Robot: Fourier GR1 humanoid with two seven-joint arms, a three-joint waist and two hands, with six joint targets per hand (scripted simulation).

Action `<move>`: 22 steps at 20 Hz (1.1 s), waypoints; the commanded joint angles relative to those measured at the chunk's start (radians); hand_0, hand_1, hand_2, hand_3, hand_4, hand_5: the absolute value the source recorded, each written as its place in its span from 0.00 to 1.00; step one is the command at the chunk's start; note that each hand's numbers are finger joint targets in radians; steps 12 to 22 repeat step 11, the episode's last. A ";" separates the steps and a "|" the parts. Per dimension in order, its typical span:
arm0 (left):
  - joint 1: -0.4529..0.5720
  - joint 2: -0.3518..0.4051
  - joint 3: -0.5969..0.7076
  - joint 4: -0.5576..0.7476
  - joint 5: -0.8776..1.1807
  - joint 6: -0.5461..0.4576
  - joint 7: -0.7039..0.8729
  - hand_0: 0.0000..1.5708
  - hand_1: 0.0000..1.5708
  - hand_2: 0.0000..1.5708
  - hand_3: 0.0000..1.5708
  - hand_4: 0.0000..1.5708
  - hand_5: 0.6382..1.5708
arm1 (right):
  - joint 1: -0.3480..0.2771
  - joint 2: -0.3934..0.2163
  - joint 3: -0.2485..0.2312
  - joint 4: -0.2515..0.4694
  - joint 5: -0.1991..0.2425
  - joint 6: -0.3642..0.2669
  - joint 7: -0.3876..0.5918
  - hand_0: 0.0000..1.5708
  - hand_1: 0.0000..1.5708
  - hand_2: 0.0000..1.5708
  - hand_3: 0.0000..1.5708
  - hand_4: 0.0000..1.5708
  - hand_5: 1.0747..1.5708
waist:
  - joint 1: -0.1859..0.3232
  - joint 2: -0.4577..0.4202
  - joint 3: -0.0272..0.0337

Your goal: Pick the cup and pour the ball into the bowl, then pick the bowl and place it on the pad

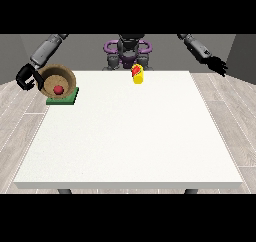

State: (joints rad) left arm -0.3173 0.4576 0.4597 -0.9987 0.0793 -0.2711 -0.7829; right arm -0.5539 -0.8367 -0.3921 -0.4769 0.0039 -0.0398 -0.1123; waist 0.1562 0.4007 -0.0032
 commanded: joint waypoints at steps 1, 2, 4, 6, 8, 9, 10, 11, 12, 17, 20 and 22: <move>0.009 0.011 0.014 -0.033 0.020 0.006 0.030 0.00 0.00 0.00 0.00 0.54 0.58 | -0.065 -0.039 -0.046 0.054 -0.038 0.038 0.002 0.00 0.00 0.41 0.12 0.00 0.33 | -0.024 0.018 0.0051; 0.023 0.005 -0.004 -0.048 0.018 -0.013 0.041 0.00 0.00 0.00 0.00 0.55 0.57 | -0.088 -0.063 -0.045 0.059 -0.037 0.045 0.061 0.00 0.00 0.37 0.00 0.00 0.35 | 0.002 -0.023 0.0048; 0.030 0.017 0.026 -0.060 0.045 -0.008 0.051 0.00 0.00 0.00 0.00 0.56 0.58 | -0.087 -0.091 -0.057 0.075 -0.047 0.099 0.000 0.00 0.00 0.32 0.00 0.00 0.38 | -0.029 0.007 0.0052; 0.031 0.035 0.035 -0.055 0.069 -0.041 0.066 0.00 0.00 0.00 0.00 0.56 0.62 | -0.092 -0.059 -0.059 0.089 -0.046 0.057 0.009 0.00 0.00 0.31 0.02 0.00 0.45 | -0.017 -0.001 0.0046; 0.029 0.049 0.034 -0.024 0.059 -0.043 0.061 0.00 0.00 0.00 0.00 0.56 0.62 | -0.106 -0.057 -0.052 0.071 -0.052 0.086 0.031 0.00 0.00 0.28 0.00 0.00 0.44 | -0.020 -0.032 0.0037; 0.052 0.015 0.020 -0.040 0.049 -0.024 0.055 0.00 0.00 0.00 0.00 0.56 0.62 | -0.103 -0.038 -0.059 0.071 -0.066 0.108 0.008 0.00 0.00 0.27 0.00 0.00 0.47 | -0.029 -0.051 0.0040; 0.062 -0.011 -0.023 -0.023 0.016 -0.015 0.108 0.00 0.00 0.00 0.00 0.56 0.62 | -0.120 0.029 -0.039 0.040 -0.074 0.134 0.032 0.00 0.00 0.27 0.20 0.17 0.49 | -0.020 -0.144 0.0031; 0.034 0.010 -0.006 0.039 0.006 -0.005 0.071 0.00 0.00 0.00 0.00 0.56 0.62 | -0.141 0.049 -0.039 -0.002 -0.088 0.150 0.009 0.00 0.00 0.07 0.24 0.32 0.60 | -0.035 -0.135 0.0014; 0.034 0.010 -0.006 0.039 0.006 -0.005 0.071 0.00 0.00 0.00 0.00 0.56 0.62 | -0.141 0.049 -0.039 -0.002 -0.088 0.150 0.009 0.00 0.00 0.07 0.24 0.32 0.60 | -0.035 -0.135 0.0014; 0.034 0.010 -0.006 0.039 0.006 -0.005 0.071 0.00 0.00 0.00 0.00 0.56 0.62 | -0.141 0.049 -0.039 -0.002 -0.088 0.150 0.009 0.00 0.00 0.07 0.24 0.32 0.60 | -0.035 -0.135 0.0014; 0.034 0.010 -0.006 0.039 0.006 -0.005 0.071 0.00 0.00 0.00 0.00 0.56 0.62 | -0.141 0.049 -0.039 -0.002 -0.088 0.150 0.009 0.00 0.00 0.07 0.24 0.32 0.60 | -0.035 -0.135 0.0014; 0.034 0.010 -0.006 0.039 0.006 -0.005 0.071 0.00 0.00 0.00 0.00 0.56 0.62 | -0.141 0.049 -0.039 -0.002 -0.088 0.150 0.009 0.00 0.00 0.07 0.24 0.32 0.60 | -0.035 -0.135 0.0014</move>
